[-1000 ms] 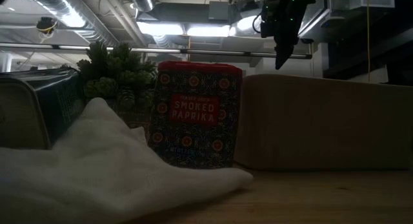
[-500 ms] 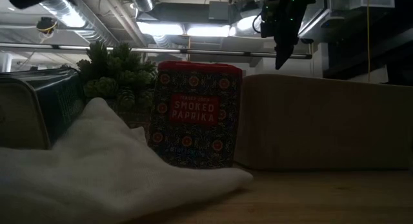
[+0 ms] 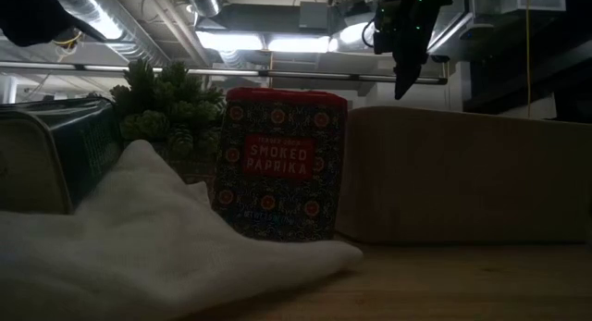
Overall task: Sort spices by type
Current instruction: Put the left red seasoning can into the white bin, then put the red seasoning can into the white bin
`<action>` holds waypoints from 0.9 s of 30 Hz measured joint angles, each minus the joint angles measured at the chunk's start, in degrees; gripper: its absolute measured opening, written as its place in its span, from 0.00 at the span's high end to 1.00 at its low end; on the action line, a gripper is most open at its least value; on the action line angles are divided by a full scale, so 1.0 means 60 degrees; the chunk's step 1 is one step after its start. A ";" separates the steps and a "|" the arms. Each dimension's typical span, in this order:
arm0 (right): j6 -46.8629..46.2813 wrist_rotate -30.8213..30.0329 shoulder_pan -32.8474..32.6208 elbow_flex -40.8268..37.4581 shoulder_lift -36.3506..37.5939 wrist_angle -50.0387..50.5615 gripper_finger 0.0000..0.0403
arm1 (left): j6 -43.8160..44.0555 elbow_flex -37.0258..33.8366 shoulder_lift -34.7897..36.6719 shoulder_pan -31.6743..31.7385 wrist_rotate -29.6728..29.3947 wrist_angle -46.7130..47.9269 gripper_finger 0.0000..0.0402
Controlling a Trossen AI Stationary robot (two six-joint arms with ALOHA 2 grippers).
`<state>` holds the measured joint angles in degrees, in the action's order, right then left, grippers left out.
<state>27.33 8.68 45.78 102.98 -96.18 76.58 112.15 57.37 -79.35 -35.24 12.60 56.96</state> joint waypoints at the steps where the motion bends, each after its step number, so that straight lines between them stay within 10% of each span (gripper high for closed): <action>1: 0.0000 -0.0002 -0.0004 0.0000 0.0000 0.0002 0.34 | -0.0005 -0.0048 0.0000 0.0000 0.0010 -0.0094 0.33; 17: 0.0000 -0.0002 -0.0001 0.0000 0.0000 -0.0020 0.34 | -0.0720 -0.0125 0.0792 0.0004 -0.0246 -0.0318 0.33; 27: 0.0000 -0.0002 -0.0001 0.0000 0.0000 -0.0034 0.34 | -0.2708 -0.0122 0.1782 0.0189 -0.4808 -0.2109 0.34</action>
<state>27.33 8.67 45.77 102.98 -96.18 76.38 95.90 56.64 -68.66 -34.11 -16.25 44.30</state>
